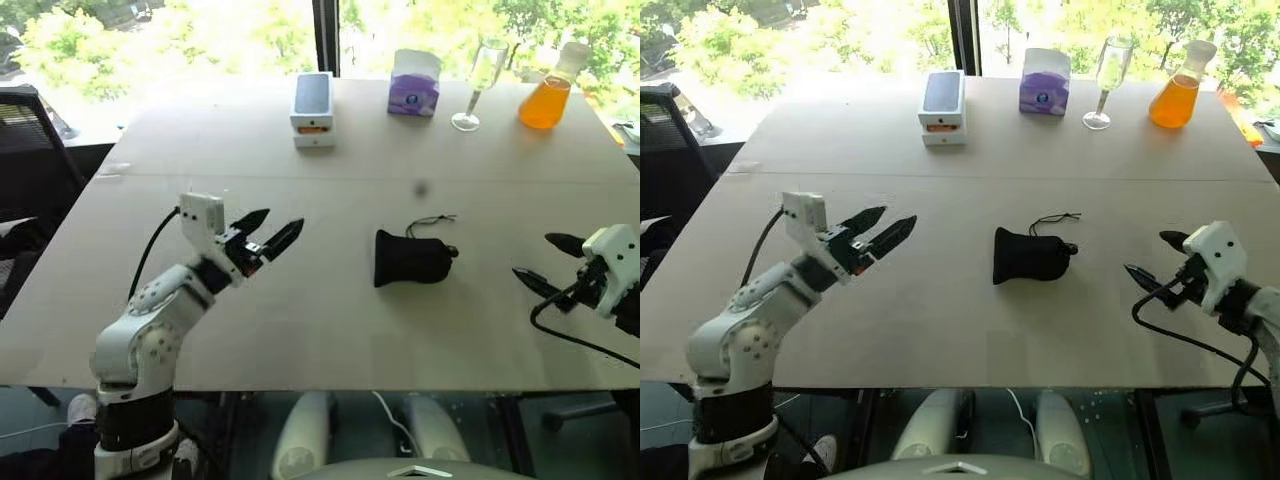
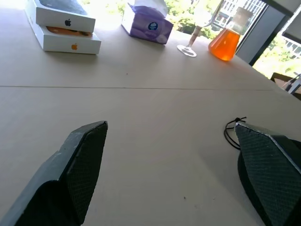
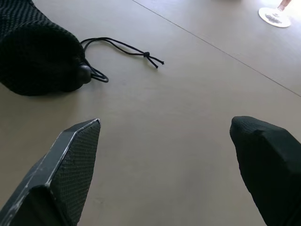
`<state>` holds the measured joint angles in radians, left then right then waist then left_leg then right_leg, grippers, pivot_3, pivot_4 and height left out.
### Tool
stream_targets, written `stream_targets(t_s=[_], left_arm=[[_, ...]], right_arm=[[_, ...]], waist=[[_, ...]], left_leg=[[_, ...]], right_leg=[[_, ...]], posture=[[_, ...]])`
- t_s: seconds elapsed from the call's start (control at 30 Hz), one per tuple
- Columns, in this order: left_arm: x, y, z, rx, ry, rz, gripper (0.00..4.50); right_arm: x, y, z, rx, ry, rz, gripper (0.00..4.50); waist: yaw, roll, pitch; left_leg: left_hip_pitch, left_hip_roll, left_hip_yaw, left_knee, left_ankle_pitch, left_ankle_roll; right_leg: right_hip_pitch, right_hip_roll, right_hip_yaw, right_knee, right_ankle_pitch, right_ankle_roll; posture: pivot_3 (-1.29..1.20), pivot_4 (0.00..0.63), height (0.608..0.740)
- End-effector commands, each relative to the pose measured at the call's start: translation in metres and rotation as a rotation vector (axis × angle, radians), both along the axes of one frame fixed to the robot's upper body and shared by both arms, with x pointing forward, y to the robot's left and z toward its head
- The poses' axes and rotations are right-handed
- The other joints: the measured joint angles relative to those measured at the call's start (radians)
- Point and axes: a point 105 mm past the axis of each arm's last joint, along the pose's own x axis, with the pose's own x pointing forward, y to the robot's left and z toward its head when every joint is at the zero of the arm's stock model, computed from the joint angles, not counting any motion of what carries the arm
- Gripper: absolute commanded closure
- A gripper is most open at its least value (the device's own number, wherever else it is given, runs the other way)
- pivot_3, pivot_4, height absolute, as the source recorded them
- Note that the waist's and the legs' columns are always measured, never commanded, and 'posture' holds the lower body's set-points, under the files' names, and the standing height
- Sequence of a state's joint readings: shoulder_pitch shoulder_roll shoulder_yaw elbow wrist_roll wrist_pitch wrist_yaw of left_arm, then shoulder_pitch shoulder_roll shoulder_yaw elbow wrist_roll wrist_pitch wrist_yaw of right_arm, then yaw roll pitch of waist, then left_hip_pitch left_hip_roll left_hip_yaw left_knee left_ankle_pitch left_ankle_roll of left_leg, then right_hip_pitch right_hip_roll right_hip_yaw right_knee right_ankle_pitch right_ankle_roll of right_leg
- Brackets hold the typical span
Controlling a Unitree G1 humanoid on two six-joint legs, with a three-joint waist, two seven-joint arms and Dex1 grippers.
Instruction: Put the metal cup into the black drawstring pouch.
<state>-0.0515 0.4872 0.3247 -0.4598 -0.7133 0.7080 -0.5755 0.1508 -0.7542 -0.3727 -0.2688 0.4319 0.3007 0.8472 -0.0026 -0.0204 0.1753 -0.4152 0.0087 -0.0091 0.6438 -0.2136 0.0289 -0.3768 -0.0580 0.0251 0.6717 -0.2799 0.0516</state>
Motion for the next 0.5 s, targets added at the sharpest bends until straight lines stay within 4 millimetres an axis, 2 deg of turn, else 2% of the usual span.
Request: stream_targets(t_s=[0.03, 0.13, 0.23, 0.5], left_arm=[[-0.029, 0.007, -0.006, 0.062, -0.009, -0.033, 0.0], [-0.045, 0.012, -0.013, 0.083, 0.013, -0.03, 0.0], [-0.052, 0.02, -0.017, 0.104, 0.013, 0.001, 0.0], [-0.052, 0.025, -0.015, 0.088, -0.022, 0.073, 0.0]], right_arm=[[-0.018, 0.001, 0.004, 0.034, -0.007, 0.029, 0.05], [-0.026, -0.008, 0.001, 0.036, 0.012, 0.008, 0.05], [-0.031, -0.015, 0.001, 0.033, 0.021, -0.005, 0.05], [-0.03, -0.019, 0.004, 0.044, 0.007, -0.015, 0.05]], waist=[[-0.001, 0.0, 0.0], [0.0, 0.0, 0.0], [0.004, 0.001, 0.0], [0.014, 0.001, -0.001]], left_leg=[[0.0, 0.0, 0.0, 0.0, 0.0, 0.0], [0.0, 0.001, 0.0, -0.001, 0.0, 0.0], [0.0, 0.001, 0.0, -0.001, 0.0, 0.0], [-0.001, 0.001, 0.001, -0.003, -0.001, 0.002]], right_leg=[[0.0, 0.0, 0.0, 0.0, 0.0, 0.0], [-0.001, -0.001, 0.001, 0.0, -0.002, -0.003], [0.0, -0.001, 0.001, -0.002, -0.002, -0.004], [0.0, -0.001, 0.0, -0.007, -0.002, -0.004]], posture=[[0.0, 0.15, 0.74], [0.0, 0.15, 0.74], [0.0, 0.15, 0.74], [0.0, 0.15, 0.74]])
